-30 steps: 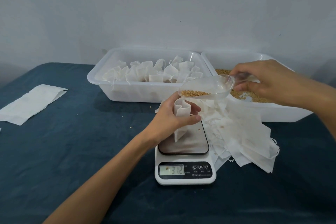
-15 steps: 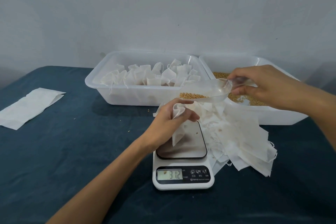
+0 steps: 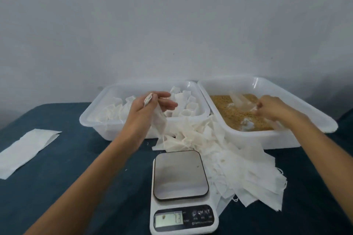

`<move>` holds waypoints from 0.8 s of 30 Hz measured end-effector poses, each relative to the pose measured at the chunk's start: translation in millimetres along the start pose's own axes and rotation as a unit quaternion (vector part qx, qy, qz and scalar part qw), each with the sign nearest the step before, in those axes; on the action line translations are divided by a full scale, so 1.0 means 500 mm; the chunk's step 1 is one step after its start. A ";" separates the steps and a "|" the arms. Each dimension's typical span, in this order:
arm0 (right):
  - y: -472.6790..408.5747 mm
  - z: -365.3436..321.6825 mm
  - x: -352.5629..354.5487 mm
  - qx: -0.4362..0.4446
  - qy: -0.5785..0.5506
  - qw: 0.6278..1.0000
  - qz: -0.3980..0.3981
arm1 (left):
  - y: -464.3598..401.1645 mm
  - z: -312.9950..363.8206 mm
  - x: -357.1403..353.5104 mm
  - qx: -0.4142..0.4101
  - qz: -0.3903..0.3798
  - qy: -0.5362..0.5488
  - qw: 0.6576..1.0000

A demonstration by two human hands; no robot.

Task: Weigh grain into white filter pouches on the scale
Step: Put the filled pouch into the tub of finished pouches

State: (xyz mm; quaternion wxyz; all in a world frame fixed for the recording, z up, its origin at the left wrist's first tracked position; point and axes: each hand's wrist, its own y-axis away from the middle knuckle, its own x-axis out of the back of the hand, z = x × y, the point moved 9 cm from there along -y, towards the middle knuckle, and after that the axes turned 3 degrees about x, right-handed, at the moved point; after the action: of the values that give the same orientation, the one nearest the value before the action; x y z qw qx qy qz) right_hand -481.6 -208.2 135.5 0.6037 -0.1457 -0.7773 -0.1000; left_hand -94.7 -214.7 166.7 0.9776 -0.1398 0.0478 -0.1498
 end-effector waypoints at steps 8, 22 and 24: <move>-0.020 0.027 -0.084 -0.058 0.103 0.990 -0.083 | -0.155 0.034 0.076 0.000 0.098 -0.114 0.989; 0.186 -0.242 0.022 0.239 -0.302 0.887 0.254 | -0.190 -0.116 0.043 0.115 0.012 -0.300 0.947; 0.193 -0.262 0.007 0.256 -0.342 0.872 0.238 | -0.186 -0.126 0.048 0.122 0.010 -0.307 0.944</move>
State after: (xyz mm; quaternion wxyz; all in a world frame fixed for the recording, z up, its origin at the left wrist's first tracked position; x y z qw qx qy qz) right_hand -329.7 -160.9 169.6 0.3221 -0.1919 -0.8754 0.3052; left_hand -106.2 -323.7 131.8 0.9558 -0.0582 -0.2724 -0.0944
